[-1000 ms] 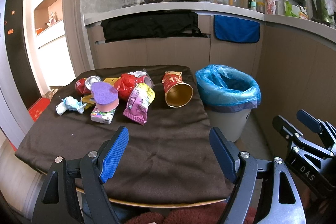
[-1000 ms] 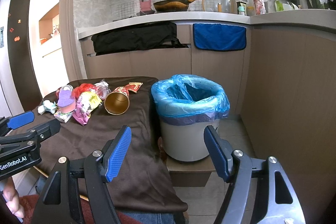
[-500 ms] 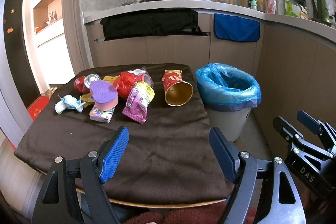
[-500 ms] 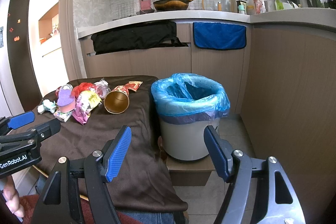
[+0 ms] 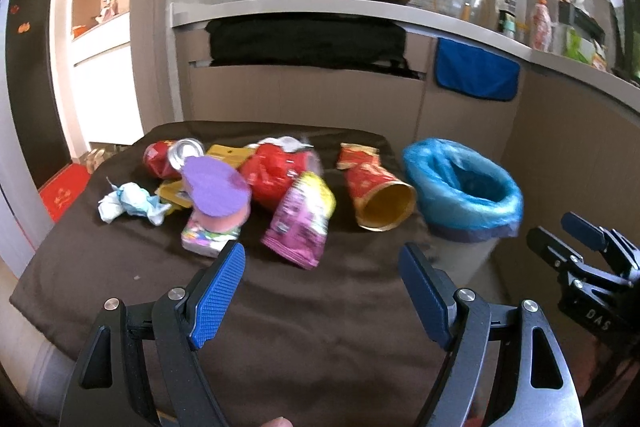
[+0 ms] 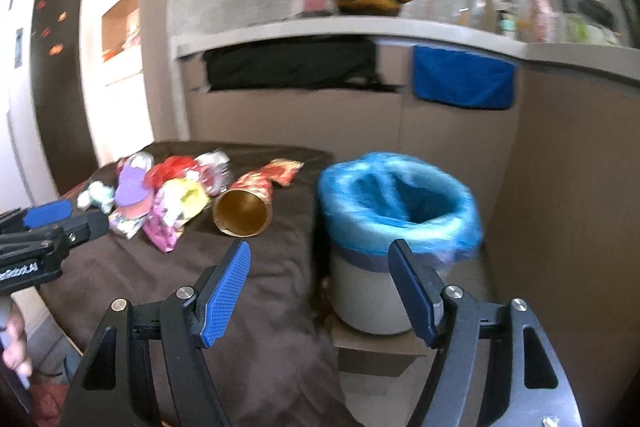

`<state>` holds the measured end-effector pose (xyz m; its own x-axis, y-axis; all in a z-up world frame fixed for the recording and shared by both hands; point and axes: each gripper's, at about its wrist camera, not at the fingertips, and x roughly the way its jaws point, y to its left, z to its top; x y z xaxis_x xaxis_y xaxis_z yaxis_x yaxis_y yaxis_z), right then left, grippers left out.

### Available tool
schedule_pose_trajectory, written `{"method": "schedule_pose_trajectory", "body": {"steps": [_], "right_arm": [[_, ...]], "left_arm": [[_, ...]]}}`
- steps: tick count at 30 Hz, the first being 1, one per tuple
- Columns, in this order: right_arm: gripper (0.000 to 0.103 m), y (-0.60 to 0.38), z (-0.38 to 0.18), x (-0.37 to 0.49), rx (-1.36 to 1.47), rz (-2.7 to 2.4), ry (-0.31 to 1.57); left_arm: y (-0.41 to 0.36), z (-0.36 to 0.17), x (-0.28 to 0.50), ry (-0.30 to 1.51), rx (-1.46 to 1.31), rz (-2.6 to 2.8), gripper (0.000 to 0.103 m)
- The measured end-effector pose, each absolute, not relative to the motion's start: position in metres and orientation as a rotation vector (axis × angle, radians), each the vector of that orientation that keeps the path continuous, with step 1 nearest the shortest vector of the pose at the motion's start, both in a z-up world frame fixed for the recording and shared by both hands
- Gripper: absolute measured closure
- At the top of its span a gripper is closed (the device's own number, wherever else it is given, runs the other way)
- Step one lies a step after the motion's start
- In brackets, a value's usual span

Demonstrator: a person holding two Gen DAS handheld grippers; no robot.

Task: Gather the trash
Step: 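Grasp the red-and-gold paper cup with the right gripper while the left gripper grasps the pink snack bag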

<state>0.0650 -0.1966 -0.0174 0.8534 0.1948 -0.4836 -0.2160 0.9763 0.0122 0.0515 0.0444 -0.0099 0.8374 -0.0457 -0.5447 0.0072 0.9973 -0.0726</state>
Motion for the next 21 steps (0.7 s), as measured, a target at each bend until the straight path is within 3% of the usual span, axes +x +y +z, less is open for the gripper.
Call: {"method": "schedule_pose_trajectory", "body": {"steps": [11,21], "right_arm": [[0.036,-0.127,-0.015,0.156,-0.114,0.353,0.548],[0.038,-0.086,-0.050,0.243,-0.152,0.320,0.725]], "left_arm": [[0.110,-0.026,0.098,0.585,-0.124,0.054,0.023],[0.133,-0.045,0.127,0.656,-0.191,-0.063,0.023]]}}
